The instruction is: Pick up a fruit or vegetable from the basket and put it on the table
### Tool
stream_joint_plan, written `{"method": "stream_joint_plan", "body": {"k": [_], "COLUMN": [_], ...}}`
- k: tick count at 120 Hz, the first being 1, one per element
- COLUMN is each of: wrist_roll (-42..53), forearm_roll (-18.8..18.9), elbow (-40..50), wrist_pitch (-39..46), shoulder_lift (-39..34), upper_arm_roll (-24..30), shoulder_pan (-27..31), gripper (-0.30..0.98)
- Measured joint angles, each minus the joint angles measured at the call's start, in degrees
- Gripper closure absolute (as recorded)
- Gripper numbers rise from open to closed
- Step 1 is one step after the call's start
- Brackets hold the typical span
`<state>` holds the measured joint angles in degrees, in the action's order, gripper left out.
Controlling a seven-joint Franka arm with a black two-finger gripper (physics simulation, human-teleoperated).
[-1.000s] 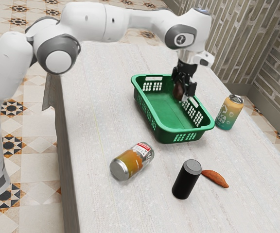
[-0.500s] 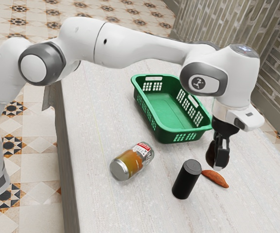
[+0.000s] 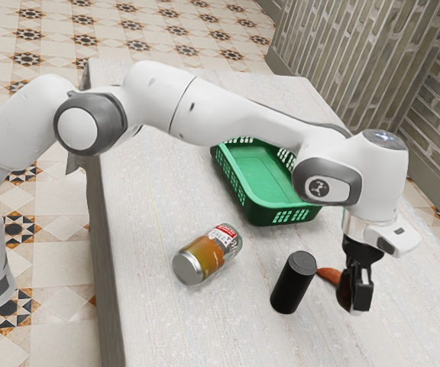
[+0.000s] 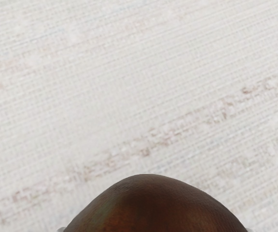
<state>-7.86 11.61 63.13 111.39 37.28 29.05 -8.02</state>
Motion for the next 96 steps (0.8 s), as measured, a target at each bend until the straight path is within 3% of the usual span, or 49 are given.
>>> {"method": "stream_joint_plan", "body": {"k": [25, 51, 78, 84, 96], "wrist_roll": [-0.92, -1.09, -1.06, -1.04, -0.23], "forearm_roll": [0.04, -1.03, -0.39, 3.22, 10.79], "elbow": [0.13, 0.35, 0.37, 0.41, 5.87], "wrist_pitch": [1.92, 2.74, 1.06, -4.48, -15.5], "shoulder_lift": [0.9, 1.17, 0.39, -5.72, -26.32], "upper_arm_roll": [0.28, 0.04, -1.19, -2.61, -4.48], "shoulder_pan": [-0.49, -0.29, 0.09, 2.26, 8.38], "gripper": [0.44, 0.14, 0.03, 0.02, 0.01]}}
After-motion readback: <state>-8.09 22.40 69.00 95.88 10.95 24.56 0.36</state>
